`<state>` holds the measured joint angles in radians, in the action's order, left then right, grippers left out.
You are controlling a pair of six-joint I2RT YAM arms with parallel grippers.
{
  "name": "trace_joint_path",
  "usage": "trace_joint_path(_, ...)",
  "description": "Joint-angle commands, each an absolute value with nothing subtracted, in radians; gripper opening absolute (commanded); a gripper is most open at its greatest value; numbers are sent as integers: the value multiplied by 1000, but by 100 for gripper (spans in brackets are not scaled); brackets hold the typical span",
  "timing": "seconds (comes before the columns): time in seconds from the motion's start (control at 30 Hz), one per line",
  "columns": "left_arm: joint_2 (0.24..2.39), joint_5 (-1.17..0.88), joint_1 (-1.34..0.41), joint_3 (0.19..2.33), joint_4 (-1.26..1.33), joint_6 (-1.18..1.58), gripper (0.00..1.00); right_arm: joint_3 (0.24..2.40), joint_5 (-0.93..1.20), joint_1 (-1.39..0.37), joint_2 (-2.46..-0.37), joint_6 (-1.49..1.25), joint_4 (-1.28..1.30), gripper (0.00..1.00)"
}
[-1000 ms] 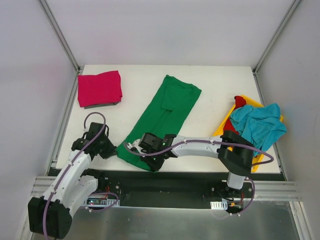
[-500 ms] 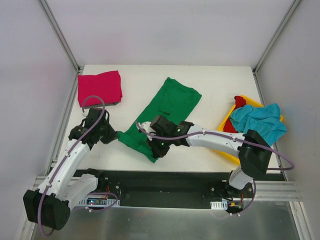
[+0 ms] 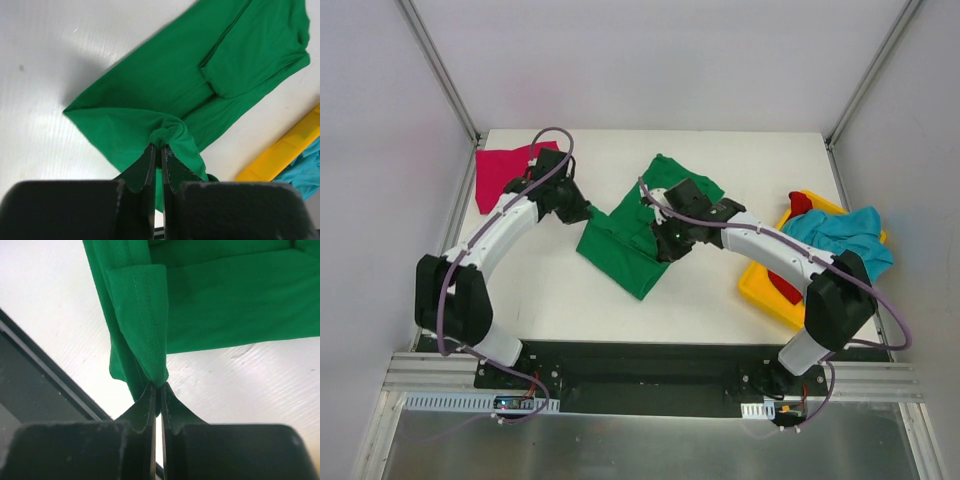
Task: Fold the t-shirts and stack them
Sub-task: Fold the folded rectangular tshirt in 1/3 of the way
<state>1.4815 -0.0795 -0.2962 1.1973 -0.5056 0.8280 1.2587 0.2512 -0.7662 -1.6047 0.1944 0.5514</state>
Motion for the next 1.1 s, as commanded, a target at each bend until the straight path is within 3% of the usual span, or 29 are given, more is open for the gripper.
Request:
trace_joint_path(0.0, 1595, -113, -304, 1337, -456, 773, 0, 1327, 264, -701, -1650, 233, 627, 1)
trace_joint_path(0.47, 1916, -137, -305, 1584, -457, 678, 0, 1359, 172, -609, -1784, 221, 551, 1)
trace_joint_path(0.8, 2013, -112, -302, 1651, -456, 653, 2, 1353, 123, -571, -1851, 249, 434, 2)
trace_joint_path(0.93, 2039, -140, -299, 1677, -457, 634, 20, 1379, 58, -558, -1885, 241, 439, 13)
trace_joint_path(1.03, 2025, -167, -288, 1681, -460, 627, 47, 1414, 6, -557, -1893, 224, 482, 44)
trace_joint_path(1.07, 2013, -179, -285, 1680, -462, 618, 57, 1416, 6, -555, -1885, 222, 486, 61)
